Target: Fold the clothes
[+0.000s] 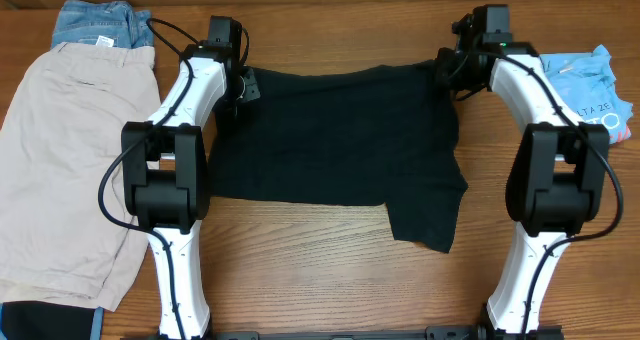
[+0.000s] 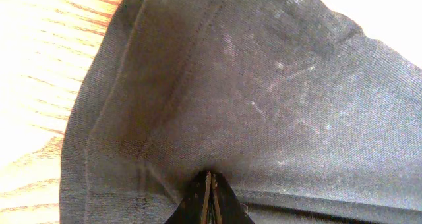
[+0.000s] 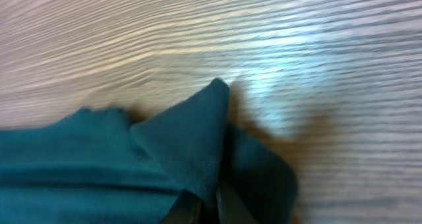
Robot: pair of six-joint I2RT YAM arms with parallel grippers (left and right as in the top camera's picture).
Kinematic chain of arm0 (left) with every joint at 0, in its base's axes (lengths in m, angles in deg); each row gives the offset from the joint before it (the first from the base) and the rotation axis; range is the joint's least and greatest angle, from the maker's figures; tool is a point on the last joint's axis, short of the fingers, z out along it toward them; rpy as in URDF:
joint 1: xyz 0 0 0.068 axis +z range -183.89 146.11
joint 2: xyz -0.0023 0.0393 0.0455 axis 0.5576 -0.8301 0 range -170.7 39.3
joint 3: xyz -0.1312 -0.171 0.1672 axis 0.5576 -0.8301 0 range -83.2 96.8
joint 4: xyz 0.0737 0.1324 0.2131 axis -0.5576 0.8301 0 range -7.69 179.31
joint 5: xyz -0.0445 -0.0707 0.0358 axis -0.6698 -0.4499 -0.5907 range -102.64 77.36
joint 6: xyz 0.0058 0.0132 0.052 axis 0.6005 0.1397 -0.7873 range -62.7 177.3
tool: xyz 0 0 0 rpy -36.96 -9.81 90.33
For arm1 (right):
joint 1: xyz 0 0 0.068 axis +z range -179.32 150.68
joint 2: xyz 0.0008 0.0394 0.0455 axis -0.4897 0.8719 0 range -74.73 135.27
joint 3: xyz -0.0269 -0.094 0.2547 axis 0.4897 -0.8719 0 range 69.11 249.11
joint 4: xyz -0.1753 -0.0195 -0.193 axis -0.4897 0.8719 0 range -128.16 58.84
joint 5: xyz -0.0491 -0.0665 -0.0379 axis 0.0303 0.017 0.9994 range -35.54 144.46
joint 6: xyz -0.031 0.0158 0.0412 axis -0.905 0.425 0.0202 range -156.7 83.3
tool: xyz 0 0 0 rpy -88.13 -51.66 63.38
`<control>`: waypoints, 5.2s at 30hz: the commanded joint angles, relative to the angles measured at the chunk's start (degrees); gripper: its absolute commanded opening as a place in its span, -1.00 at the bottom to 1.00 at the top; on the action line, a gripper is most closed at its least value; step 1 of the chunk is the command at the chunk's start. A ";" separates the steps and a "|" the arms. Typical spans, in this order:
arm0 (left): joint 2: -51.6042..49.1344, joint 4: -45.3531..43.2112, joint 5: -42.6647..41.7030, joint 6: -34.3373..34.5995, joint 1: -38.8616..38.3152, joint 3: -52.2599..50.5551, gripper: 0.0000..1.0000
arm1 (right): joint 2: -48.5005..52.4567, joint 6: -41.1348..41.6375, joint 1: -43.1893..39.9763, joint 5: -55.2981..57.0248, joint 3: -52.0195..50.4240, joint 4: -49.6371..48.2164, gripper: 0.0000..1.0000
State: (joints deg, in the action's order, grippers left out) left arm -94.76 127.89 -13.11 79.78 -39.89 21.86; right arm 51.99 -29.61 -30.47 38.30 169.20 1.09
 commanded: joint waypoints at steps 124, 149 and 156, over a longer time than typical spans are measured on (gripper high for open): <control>-8.11 -19.82 1.68 -6.71 2.84 7.89 -0.92 | -10.27 -4.90 -12.11 -0.46 1.88 38.05 -0.62; -8.15 -5.86 -2.56 -7.26 1.68 8.90 -0.89 | -10.27 -4.92 -12.11 -0.46 1.88 38.23 -0.62; -9.01 -13.77 -0.17 -7.26 2.75 6.43 -0.85 | -10.27 -4.92 -12.11 -0.48 1.88 38.71 -0.62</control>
State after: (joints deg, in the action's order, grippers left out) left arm -101.57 115.74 -15.12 73.38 -37.92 30.47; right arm 41.39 -34.35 -42.73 38.17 170.06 39.75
